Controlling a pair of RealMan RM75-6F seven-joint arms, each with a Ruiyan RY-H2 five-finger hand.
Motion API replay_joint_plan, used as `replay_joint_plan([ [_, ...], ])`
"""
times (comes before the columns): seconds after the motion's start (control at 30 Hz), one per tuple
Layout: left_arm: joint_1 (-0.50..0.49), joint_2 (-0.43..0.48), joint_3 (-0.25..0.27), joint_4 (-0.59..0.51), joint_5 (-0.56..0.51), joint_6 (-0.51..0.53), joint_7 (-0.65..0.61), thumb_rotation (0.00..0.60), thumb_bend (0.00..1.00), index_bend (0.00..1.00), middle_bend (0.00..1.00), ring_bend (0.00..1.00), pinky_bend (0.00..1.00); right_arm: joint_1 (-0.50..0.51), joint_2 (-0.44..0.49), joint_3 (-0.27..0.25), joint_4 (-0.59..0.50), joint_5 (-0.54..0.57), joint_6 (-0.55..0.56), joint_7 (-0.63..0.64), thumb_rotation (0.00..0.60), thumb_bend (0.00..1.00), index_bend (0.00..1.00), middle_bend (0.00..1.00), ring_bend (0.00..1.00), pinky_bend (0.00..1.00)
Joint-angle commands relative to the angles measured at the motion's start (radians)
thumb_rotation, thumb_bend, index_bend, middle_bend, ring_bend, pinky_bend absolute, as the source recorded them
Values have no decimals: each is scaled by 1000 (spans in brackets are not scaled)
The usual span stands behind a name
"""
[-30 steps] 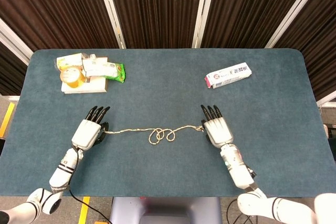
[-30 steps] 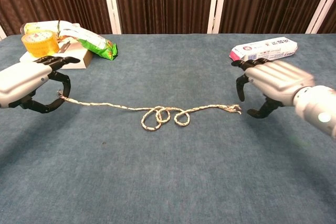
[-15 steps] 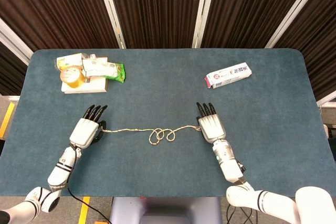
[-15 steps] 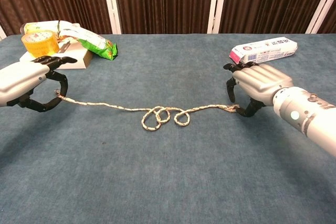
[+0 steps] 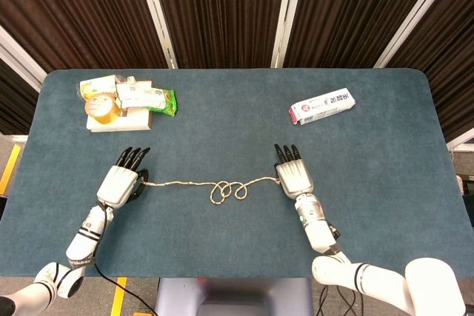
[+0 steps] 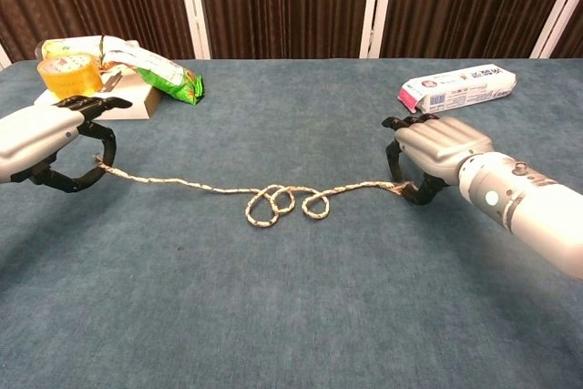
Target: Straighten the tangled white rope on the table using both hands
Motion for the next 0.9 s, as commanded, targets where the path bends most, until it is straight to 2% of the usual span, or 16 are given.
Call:
replay_joint_plan([
  [0.03, 0, 0, 1, 0, 1, 0, -1, 600, 476, 608, 36, 0, 3, 6, -1, -4, -2, 7, -1, -1, 600, 431, 618, 0, 0, 0],
  [0.4, -1, 5, -2, -3, -4, -4, 1, 600, 476, 610, 35, 0, 4, 26, -11, -17, 10, 34, 0, -6, 600, 432, 681, 0, 0, 0],
  [0.67, 0, 11, -4, -6, -6, -2, 4, 600, 476, 610, 34, 0, 3, 33, 0, -24, 1, 41, 8, -6, 600, 553, 741, 30, 0, 0],
  [0.9, 2, 16, -9, -4, -13, -3, 14, 600, 479, 611, 34, 0, 3, 24, 54, -27, -45, 50, 35, -17, 600, 595, 763, 47, 0, 0],
])
